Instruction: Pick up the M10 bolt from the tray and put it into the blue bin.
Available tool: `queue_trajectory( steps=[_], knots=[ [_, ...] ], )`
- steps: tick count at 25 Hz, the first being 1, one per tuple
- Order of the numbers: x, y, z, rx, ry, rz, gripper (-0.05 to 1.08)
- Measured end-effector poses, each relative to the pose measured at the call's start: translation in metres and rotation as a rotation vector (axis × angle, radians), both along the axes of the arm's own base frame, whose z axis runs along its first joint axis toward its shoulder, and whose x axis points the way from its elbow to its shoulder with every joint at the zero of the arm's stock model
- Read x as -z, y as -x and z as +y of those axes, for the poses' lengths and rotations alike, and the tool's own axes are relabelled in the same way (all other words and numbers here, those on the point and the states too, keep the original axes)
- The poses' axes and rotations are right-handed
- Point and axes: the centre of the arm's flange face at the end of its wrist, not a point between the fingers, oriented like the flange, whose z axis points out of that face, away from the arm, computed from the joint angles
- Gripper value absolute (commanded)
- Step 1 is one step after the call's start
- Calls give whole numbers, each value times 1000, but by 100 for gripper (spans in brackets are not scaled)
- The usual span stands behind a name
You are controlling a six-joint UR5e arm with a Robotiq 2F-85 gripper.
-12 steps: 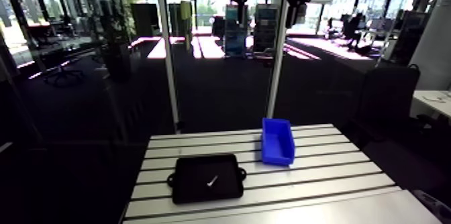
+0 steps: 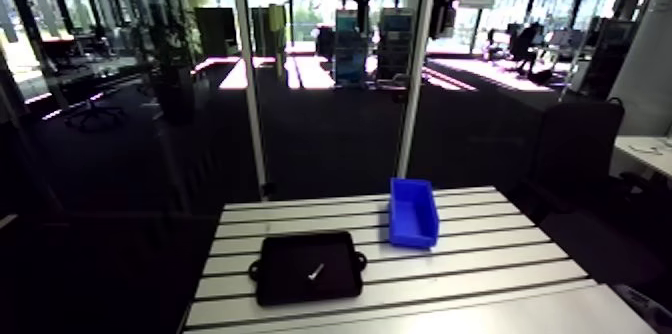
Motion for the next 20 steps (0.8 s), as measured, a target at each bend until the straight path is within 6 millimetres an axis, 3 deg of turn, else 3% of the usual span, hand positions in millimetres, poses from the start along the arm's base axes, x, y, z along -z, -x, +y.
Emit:
queue_trajectory(
  steps=[13, 20],
  knots=[
    [3, 0, -3, 24, 8, -4, 1],
    [24, -2, -38, -11, 16, -20, 1]
  ],
)
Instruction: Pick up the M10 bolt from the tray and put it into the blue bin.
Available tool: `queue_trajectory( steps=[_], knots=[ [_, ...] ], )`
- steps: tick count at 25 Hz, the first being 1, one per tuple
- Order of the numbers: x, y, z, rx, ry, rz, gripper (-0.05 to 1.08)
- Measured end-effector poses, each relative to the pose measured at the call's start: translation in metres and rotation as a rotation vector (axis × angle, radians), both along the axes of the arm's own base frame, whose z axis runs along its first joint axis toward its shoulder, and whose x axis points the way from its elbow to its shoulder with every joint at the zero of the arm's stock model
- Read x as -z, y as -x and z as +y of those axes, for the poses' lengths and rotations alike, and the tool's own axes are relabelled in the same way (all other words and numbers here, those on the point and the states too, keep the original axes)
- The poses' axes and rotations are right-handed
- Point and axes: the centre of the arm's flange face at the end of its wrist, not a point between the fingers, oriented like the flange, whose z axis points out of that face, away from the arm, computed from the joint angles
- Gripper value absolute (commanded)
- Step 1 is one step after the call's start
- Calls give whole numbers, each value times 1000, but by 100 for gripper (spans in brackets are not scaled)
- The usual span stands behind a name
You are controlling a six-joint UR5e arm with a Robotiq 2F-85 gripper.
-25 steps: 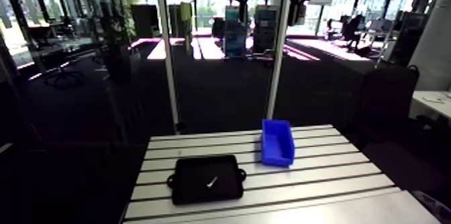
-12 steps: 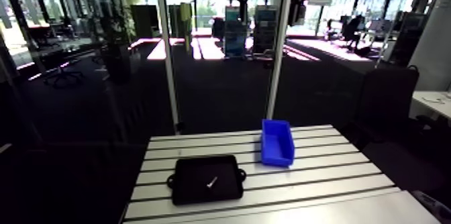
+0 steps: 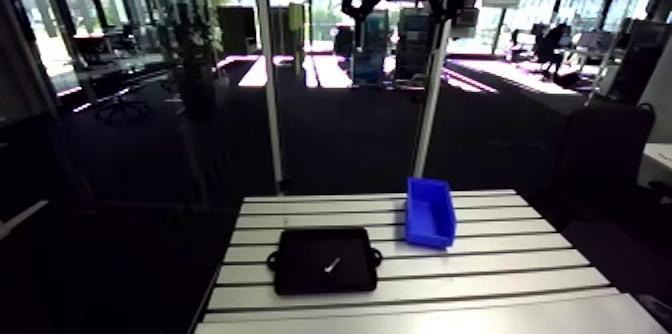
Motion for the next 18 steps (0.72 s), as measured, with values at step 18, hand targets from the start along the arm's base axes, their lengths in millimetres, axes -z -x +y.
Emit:
queue_trajectory(
  steps=[18],
  knots=[
    [67, -6, -63, -30, -3, -30, 1]
  ],
)
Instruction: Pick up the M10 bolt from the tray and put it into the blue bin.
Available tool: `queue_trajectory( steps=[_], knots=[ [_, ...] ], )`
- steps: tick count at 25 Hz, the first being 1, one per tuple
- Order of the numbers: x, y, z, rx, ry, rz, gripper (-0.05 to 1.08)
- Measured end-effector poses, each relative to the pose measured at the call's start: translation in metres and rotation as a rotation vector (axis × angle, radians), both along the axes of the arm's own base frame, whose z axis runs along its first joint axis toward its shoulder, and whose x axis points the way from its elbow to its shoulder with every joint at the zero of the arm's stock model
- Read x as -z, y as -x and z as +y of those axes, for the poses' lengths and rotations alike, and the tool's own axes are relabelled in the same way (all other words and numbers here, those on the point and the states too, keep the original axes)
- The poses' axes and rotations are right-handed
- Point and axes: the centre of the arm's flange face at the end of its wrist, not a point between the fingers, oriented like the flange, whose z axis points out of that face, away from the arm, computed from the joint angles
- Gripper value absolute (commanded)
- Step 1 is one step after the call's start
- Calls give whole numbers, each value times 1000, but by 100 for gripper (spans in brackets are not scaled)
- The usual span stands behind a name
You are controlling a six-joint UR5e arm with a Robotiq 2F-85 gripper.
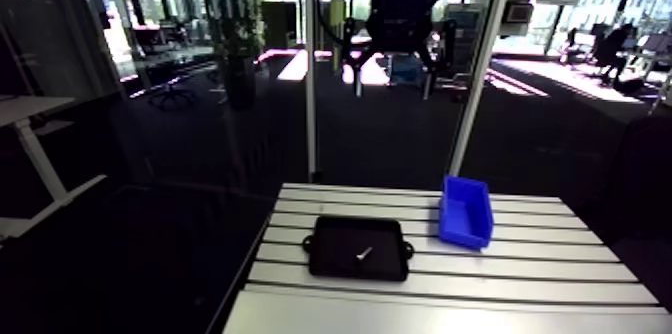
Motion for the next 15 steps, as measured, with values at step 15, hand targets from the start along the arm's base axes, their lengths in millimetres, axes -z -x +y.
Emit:
queue_trajectory(
  steps=[15],
  knots=[
    [1, 2, -4, -6, -4, 0, 1]
  ],
)
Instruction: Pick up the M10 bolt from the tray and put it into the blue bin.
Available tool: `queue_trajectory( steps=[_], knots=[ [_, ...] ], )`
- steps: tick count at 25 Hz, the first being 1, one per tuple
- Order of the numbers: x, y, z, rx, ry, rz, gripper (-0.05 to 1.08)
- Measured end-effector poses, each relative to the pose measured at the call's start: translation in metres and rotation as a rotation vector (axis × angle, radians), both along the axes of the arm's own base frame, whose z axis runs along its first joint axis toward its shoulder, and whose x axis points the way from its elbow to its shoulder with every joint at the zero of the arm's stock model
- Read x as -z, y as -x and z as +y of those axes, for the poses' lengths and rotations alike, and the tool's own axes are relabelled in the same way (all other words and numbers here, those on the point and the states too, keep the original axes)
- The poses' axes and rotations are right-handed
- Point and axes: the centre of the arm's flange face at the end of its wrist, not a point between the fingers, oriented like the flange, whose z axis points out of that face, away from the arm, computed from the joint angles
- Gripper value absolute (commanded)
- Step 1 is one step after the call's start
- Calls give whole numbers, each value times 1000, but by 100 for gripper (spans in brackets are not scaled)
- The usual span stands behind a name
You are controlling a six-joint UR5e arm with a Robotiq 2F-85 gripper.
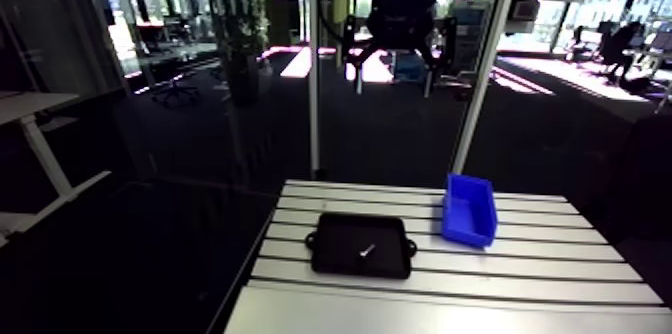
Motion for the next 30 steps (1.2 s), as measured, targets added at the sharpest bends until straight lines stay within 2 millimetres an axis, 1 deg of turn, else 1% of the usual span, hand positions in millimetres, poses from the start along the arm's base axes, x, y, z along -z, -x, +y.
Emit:
queue_trajectory(
  steps=[7, 12, 19, 26, 30],
  knots=[
    [2, 3, 0, 1, 4, 13, 1],
    [11, 5, -1, 3, 9, 18, 1],
    [36, 7, -3, 57, 5, 8, 1],
    [57, 6, -5, 203, 7, 7, 1],
    [73, 5, -5, 290, 9, 7, 1]
  ],
)
